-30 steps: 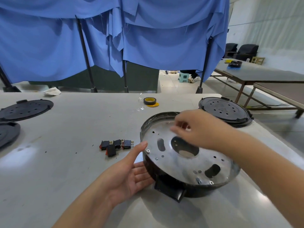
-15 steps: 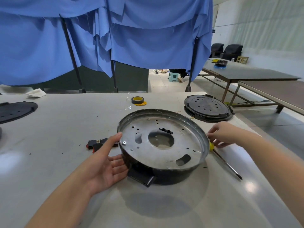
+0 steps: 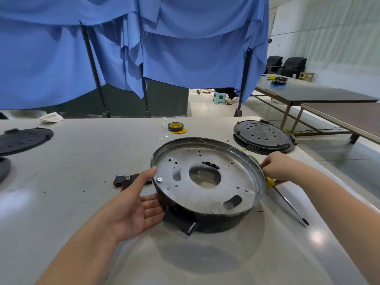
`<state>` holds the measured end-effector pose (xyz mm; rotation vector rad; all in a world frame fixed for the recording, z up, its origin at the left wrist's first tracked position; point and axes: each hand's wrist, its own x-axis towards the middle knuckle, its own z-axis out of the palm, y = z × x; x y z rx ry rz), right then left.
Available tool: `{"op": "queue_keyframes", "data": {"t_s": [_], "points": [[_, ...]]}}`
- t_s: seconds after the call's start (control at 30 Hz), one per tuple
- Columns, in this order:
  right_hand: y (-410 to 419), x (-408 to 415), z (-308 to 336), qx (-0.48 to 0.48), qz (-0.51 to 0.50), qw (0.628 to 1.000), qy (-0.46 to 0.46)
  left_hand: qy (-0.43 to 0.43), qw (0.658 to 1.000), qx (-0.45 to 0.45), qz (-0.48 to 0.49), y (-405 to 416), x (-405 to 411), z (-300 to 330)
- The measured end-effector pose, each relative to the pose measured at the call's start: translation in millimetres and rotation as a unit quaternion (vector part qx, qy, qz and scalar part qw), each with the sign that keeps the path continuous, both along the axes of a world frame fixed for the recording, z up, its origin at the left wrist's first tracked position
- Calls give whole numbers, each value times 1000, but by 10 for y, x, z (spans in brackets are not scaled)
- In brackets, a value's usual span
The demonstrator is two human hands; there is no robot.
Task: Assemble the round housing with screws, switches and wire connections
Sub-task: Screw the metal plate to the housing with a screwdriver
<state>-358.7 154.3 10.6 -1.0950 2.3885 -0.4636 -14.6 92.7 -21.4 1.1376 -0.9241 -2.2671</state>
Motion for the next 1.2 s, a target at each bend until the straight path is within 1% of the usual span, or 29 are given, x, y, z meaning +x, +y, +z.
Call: {"op": "queue_keyframes", "data": {"t_s": [0.07,0.17,0.2,0.27,0.33,0.43,0.5,0.57,0.67,0.8,0.9,1.2], "points": [[54,-11,145,-51,-18,998,11,1,1000,6,-12,20,-24,-3],[150,-3,496,-192,-47,980,-1,0,999,8,-32,51,-67,-31],[170,30,616,-242,-53,968,-25,-3,999,8,-39,60,-78,-44],[170,158,823,-335,-59,934,-109,-7,998,5,-62,71,-89,-64],[131,368,948,-392,-52,897,-198,-11,996,-1,-90,80,-95,-75],[56,765,968,-419,7,850,-320,-13,994,-4,-112,93,-97,-72],[6,994,894,-433,51,817,-377,-18,994,-4,-112,98,-97,-72],[-48,1162,804,-451,80,791,-407,-22,993,-5,-112,106,-100,-68],[-126,1313,716,-475,97,770,-415,-26,992,-10,-119,105,-100,-61],[-172,1390,630,-484,120,759,-419,-31,992,-13,-123,92,-104,-81],[-172,1406,606,-477,136,764,-413,-32,992,-16,-124,94,-104,-92],[-181,1383,578,-465,136,764,-427,-31,993,-12,-115,108,-111,-86]]}}
